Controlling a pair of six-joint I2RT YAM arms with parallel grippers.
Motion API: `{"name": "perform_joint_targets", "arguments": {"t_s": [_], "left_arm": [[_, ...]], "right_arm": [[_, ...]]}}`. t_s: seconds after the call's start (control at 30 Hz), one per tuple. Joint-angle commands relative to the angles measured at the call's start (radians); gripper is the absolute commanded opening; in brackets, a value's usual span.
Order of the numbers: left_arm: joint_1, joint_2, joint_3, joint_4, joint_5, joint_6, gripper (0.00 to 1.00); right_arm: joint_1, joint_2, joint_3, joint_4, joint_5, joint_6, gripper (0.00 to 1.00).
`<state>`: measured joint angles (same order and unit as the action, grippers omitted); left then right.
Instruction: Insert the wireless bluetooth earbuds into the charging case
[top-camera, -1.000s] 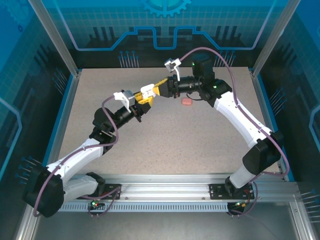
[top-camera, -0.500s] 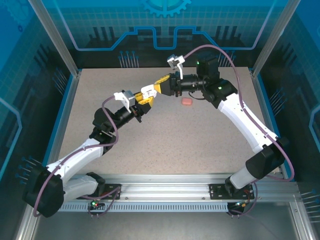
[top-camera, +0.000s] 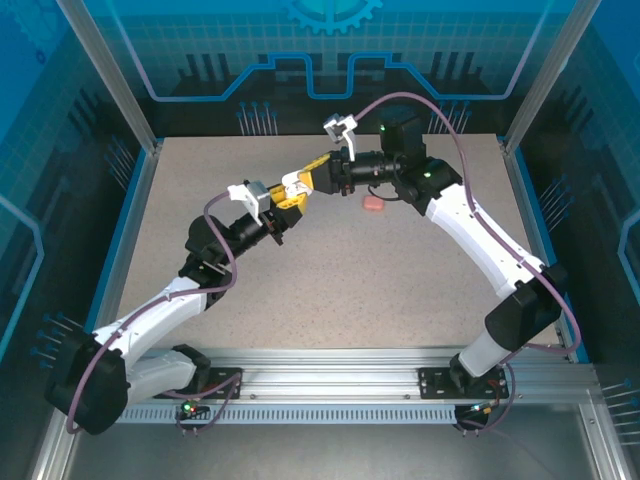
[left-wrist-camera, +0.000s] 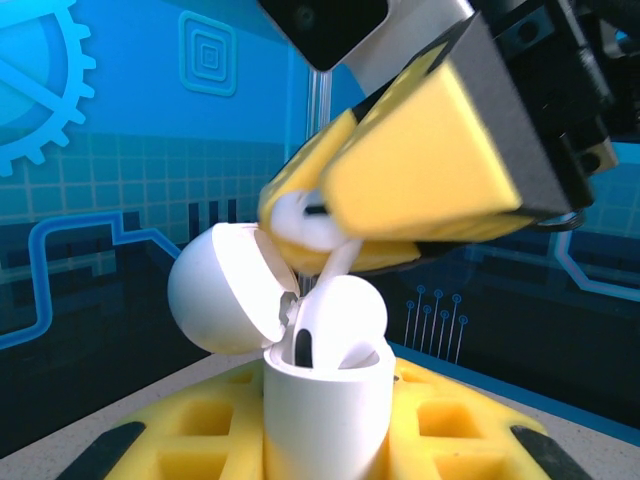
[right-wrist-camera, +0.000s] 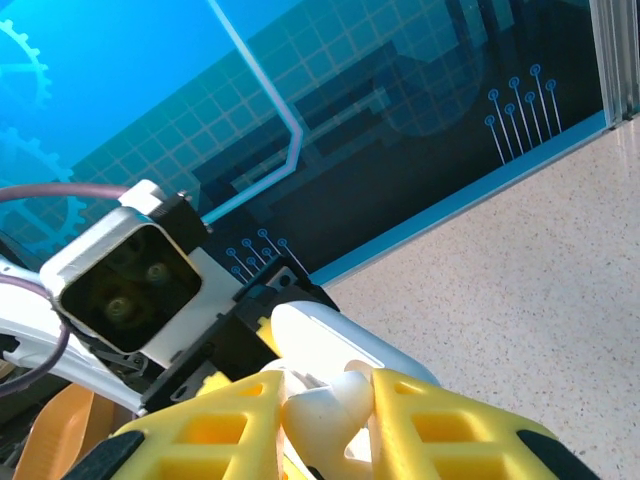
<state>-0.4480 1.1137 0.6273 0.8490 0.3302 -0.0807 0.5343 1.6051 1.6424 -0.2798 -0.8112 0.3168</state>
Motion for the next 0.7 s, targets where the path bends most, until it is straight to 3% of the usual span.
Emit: {"name": "perform_joint_targets", "arguments": {"t_s": [0.0, 0.67], "left_arm": [[-0.002, -0.01, 0.012, 0.04, 0.017, -0.014, 0.0], [-0.002, -0.012, 0.009, 0.041, 0.005, -0.002, 0.0]], "right_arm": [[0.003, 0.015, 0.009, -0.022, 0.015, -0.016, 0.25], [0.006, -0.043, -0.022, -0.06, -0.011, -0.031, 0.25]]}}
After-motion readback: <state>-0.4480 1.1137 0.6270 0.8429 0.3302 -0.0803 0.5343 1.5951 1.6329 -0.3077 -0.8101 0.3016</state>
